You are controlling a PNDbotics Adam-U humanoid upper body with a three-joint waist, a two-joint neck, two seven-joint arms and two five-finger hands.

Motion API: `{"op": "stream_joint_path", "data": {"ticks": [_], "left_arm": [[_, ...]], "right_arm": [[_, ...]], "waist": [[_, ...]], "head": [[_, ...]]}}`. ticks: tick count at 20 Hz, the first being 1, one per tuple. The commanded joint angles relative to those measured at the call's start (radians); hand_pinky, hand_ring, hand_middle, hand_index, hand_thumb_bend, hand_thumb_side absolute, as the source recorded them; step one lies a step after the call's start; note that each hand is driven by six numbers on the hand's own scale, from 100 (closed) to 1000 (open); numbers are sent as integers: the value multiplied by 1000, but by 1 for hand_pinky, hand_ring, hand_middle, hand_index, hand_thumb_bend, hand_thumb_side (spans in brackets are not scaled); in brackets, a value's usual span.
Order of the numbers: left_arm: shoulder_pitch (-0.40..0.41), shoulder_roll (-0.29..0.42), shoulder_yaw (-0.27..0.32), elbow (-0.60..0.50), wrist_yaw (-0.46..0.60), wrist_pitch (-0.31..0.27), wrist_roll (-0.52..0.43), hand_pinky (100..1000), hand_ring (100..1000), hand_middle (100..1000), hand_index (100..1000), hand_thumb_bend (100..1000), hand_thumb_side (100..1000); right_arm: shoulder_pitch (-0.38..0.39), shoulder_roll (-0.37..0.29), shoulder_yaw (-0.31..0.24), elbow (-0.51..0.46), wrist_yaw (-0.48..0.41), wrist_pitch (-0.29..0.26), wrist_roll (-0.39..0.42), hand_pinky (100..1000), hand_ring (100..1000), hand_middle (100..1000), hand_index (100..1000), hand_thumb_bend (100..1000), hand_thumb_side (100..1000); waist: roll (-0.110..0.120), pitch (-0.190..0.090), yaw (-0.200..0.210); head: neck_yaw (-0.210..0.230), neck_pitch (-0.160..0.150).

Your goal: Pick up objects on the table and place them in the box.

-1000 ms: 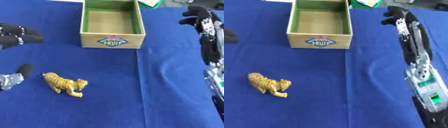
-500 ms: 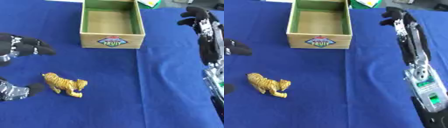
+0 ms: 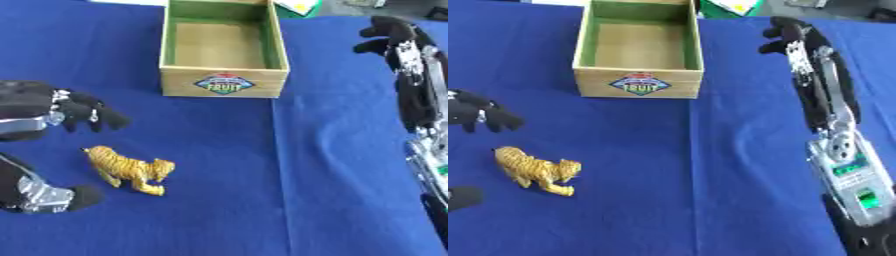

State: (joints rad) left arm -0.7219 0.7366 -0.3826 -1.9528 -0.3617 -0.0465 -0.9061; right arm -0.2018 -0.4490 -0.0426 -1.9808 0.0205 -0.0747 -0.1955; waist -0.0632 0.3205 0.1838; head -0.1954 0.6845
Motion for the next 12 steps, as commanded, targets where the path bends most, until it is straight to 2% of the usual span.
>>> {"op": "stream_joint_path", "data": {"ticks": [1, 5, 12], "left_arm": [[-23, -10, -8, 36, -25, 31, 3, 684, 824, 804, 935, 480, 735], [-31, -35, -23, 104, -66, 54, 36, 725, 880, 853, 924, 487, 711], [-33, -62, -45, 205, -111, 30, 29, 745, 899, 873, 933, 504, 699]], "right_arm": [[-3, -12, -3, -19, -2, 0, 4, 833, 656, 678, 817, 100, 894], [-2, -11, -2, -19, -2, 0, 6, 833, 652, 676, 817, 100, 895], [0, -8, -2, -19, -3, 1, 8, 835, 649, 671, 817, 100, 892]], "waist": [[7, -20, -3], [9, -20, -4], [8, -17, -7]], "head": [[-2, -5], [-4, -5], [-2, -4]]}}
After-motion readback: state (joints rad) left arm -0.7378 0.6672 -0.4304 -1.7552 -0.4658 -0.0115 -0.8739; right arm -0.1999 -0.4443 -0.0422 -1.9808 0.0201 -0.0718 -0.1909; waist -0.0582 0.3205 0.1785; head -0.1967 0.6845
